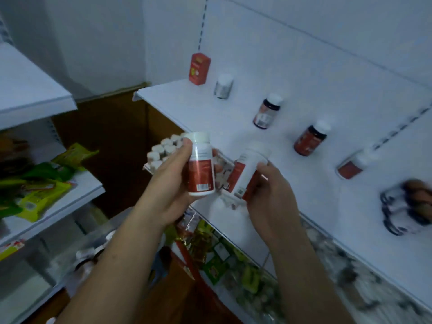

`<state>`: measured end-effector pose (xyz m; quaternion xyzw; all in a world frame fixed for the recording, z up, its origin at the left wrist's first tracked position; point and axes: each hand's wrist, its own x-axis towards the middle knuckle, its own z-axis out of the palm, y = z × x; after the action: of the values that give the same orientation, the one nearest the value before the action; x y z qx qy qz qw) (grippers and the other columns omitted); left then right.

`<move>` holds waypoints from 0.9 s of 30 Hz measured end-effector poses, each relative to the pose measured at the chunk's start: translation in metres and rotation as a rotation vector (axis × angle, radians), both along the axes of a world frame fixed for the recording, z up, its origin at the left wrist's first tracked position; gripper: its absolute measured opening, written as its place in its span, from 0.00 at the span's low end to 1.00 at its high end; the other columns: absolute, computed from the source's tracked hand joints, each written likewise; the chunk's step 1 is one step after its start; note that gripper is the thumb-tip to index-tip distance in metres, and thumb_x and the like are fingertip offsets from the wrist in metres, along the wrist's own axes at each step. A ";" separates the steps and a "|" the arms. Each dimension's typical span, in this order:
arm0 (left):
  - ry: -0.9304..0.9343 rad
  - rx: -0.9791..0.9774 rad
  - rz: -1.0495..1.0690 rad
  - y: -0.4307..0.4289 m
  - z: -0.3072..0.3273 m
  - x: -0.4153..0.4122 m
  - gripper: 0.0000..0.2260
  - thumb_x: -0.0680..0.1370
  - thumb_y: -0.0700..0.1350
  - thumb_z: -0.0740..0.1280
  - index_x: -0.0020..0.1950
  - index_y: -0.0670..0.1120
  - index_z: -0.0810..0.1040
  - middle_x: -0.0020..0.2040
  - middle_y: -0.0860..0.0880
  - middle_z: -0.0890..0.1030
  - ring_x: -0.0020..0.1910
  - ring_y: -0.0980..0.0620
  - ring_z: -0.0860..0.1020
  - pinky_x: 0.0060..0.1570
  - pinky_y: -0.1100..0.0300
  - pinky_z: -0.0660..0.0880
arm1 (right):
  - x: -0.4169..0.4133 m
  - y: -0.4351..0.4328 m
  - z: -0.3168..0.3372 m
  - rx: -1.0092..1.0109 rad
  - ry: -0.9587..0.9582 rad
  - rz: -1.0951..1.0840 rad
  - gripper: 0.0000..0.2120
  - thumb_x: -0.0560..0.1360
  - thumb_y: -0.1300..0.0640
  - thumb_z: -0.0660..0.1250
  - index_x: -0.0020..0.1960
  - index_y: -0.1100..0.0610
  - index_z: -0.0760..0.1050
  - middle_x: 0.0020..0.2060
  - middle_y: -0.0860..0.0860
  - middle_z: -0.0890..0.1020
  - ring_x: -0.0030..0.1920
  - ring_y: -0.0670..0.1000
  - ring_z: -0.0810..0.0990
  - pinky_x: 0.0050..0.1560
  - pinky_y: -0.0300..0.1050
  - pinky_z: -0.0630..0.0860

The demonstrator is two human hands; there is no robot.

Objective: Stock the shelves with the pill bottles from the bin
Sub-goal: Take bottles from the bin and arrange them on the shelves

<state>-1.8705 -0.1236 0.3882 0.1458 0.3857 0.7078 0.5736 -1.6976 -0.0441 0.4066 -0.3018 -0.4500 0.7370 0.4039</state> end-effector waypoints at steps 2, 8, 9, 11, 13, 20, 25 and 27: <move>0.034 -0.023 -0.065 0.007 0.015 0.025 0.33 0.76 0.64 0.67 0.72 0.43 0.77 0.65 0.39 0.83 0.58 0.42 0.84 0.54 0.42 0.83 | 0.028 0.000 0.015 0.029 -0.004 -0.058 0.13 0.83 0.58 0.61 0.60 0.59 0.82 0.52 0.57 0.86 0.53 0.55 0.85 0.55 0.54 0.81; 0.125 -0.018 -0.212 0.020 0.060 0.112 0.27 0.81 0.63 0.64 0.68 0.43 0.81 0.60 0.41 0.85 0.54 0.43 0.84 0.57 0.36 0.81 | 0.120 -0.004 0.053 0.039 0.043 -0.218 0.13 0.84 0.56 0.61 0.61 0.57 0.83 0.62 0.64 0.82 0.63 0.63 0.80 0.69 0.69 0.72; 0.144 -0.006 -0.236 0.021 0.066 0.129 0.26 0.81 0.62 0.64 0.68 0.44 0.81 0.61 0.41 0.85 0.54 0.43 0.84 0.58 0.35 0.81 | 0.138 -0.007 0.059 0.026 0.053 -0.240 0.14 0.84 0.56 0.61 0.63 0.57 0.82 0.63 0.64 0.82 0.63 0.64 0.81 0.69 0.68 0.73; 0.180 0.021 -0.283 0.022 0.076 0.166 0.24 0.83 0.61 0.63 0.69 0.45 0.80 0.62 0.42 0.85 0.55 0.43 0.84 0.56 0.38 0.82 | 0.177 -0.013 0.067 0.000 0.075 -0.279 0.16 0.84 0.54 0.62 0.66 0.59 0.80 0.62 0.63 0.82 0.59 0.61 0.82 0.63 0.65 0.78; 0.214 0.044 -0.329 0.021 0.083 0.207 0.24 0.82 0.60 0.62 0.69 0.44 0.80 0.62 0.42 0.85 0.54 0.44 0.84 0.51 0.42 0.84 | 0.218 -0.020 0.070 -0.016 0.087 -0.323 0.16 0.84 0.53 0.61 0.68 0.58 0.79 0.58 0.61 0.84 0.54 0.58 0.83 0.56 0.61 0.81; 0.347 0.081 -0.426 0.012 0.084 0.348 0.22 0.84 0.58 0.60 0.70 0.46 0.79 0.62 0.43 0.85 0.56 0.42 0.84 0.55 0.40 0.83 | 0.361 -0.050 0.064 -0.025 0.091 -0.441 0.15 0.85 0.52 0.60 0.65 0.56 0.81 0.57 0.62 0.85 0.55 0.61 0.84 0.62 0.67 0.77; 0.420 0.100 -0.512 0.012 0.077 0.431 0.20 0.85 0.57 0.60 0.71 0.47 0.78 0.63 0.42 0.85 0.56 0.40 0.84 0.57 0.36 0.81 | 0.441 -0.071 0.052 -0.010 0.080 -0.510 0.15 0.85 0.57 0.59 0.66 0.59 0.79 0.59 0.62 0.84 0.59 0.61 0.84 0.56 0.59 0.81; 0.421 0.100 -0.549 0.012 0.076 0.457 0.21 0.85 0.57 0.60 0.72 0.47 0.77 0.63 0.42 0.85 0.57 0.38 0.84 0.58 0.36 0.80 | 0.465 -0.077 0.049 0.001 0.084 -0.518 0.15 0.85 0.58 0.59 0.67 0.59 0.79 0.59 0.62 0.85 0.60 0.62 0.84 0.59 0.61 0.80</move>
<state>-1.4140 -0.1113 0.4646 0.4150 0.4067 0.4996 0.6425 -1.2330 -0.1206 0.4554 -0.3759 -0.3406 0.6207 0.5978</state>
